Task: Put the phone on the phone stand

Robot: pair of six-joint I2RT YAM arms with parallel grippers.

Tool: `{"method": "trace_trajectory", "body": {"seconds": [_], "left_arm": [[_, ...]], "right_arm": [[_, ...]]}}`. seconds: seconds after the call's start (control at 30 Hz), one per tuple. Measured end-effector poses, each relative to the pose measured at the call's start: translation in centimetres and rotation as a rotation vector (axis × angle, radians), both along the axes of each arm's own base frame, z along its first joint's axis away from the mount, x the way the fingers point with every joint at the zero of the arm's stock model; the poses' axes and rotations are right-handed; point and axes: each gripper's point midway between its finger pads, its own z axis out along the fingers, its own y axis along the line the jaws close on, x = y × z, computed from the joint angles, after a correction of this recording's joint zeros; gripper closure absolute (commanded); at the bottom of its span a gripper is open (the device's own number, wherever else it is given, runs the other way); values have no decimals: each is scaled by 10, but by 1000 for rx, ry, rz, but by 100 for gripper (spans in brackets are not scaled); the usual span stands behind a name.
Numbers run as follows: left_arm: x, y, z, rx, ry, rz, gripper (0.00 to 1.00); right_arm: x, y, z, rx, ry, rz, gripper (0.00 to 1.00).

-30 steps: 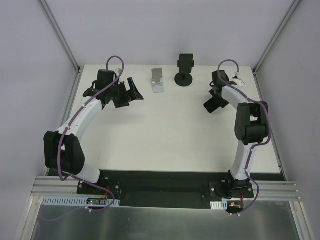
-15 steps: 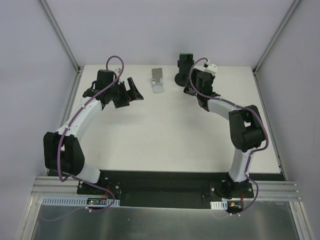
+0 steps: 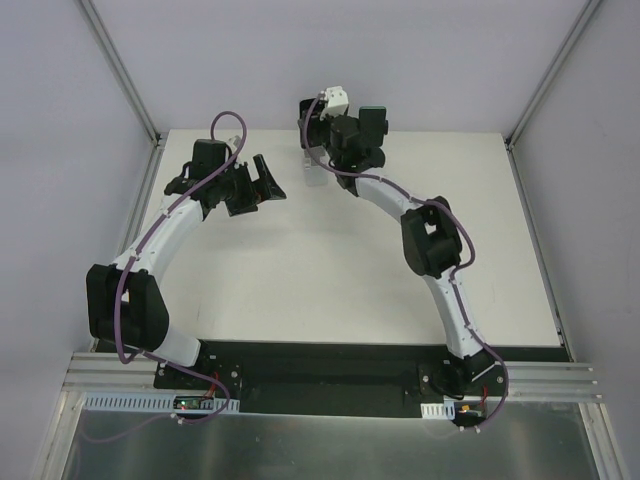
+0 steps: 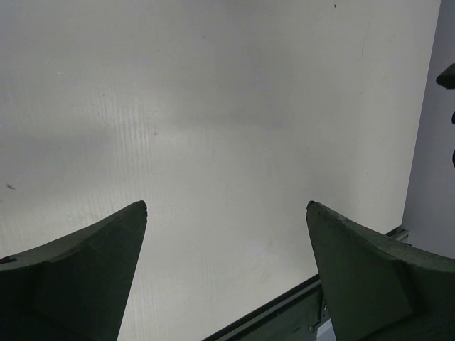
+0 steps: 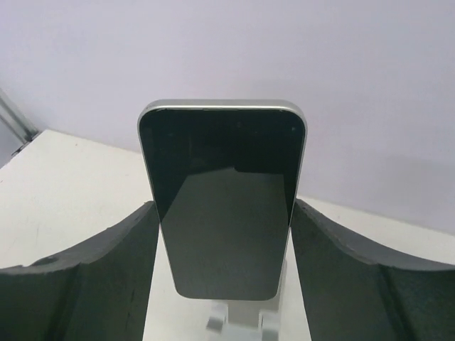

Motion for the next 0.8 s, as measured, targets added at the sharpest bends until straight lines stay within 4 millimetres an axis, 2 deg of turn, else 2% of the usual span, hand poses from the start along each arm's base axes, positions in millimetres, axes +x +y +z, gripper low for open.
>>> {"method": "trace_trajectory", "body": {"seconds": [0.07, 0.17, 0.47, 0.8], "left_arm": [[0, 0, 0, 0, -2, 0, 8], [0, 0, 0, -1, -2, 0, 8], [1, 0, 0, -1, -3, 0, 8], [2, 2, 1, -2, -6, 6, 8]], "right_arm": [[13, 9, 5, -10, -18, -10, 99], [20, 10, -5, -37, 0, -30, 99], [25, 6, -57, -130, 91, -61, 99], [23, 7, -63, -137, 99, -72, 99]]}}
